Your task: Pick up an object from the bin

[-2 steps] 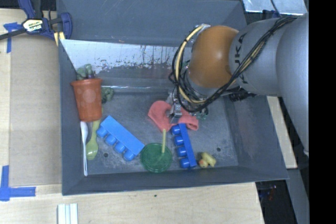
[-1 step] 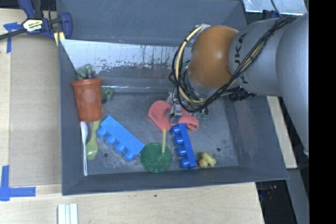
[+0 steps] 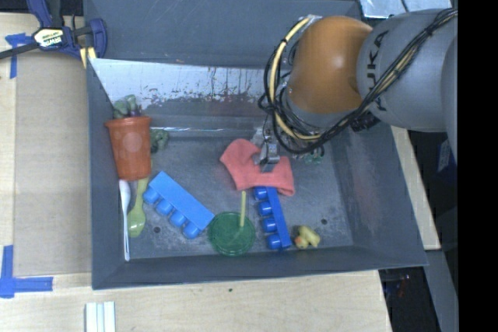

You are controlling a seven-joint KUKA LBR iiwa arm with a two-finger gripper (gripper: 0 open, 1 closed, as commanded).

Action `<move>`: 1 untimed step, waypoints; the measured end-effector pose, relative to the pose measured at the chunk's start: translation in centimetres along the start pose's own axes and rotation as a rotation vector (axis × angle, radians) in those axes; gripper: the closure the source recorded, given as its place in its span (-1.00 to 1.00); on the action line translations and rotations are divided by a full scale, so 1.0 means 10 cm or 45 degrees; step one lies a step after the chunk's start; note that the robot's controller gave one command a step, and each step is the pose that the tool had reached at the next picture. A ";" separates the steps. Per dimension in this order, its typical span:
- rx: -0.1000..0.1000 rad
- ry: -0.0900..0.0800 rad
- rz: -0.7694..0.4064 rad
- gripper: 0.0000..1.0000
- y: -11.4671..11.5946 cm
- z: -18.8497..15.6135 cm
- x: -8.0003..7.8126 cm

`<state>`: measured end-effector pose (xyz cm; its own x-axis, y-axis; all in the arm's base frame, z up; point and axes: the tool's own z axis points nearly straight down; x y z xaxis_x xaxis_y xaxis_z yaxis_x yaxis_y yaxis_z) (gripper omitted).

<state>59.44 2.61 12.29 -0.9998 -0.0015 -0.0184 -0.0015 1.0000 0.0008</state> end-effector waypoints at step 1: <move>-0.001 0.005 -0.325 1.00 -0.23 -0.74 0.17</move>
Offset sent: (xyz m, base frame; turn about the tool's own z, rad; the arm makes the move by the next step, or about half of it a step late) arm -0.0025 0.0342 0.2625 -0.1140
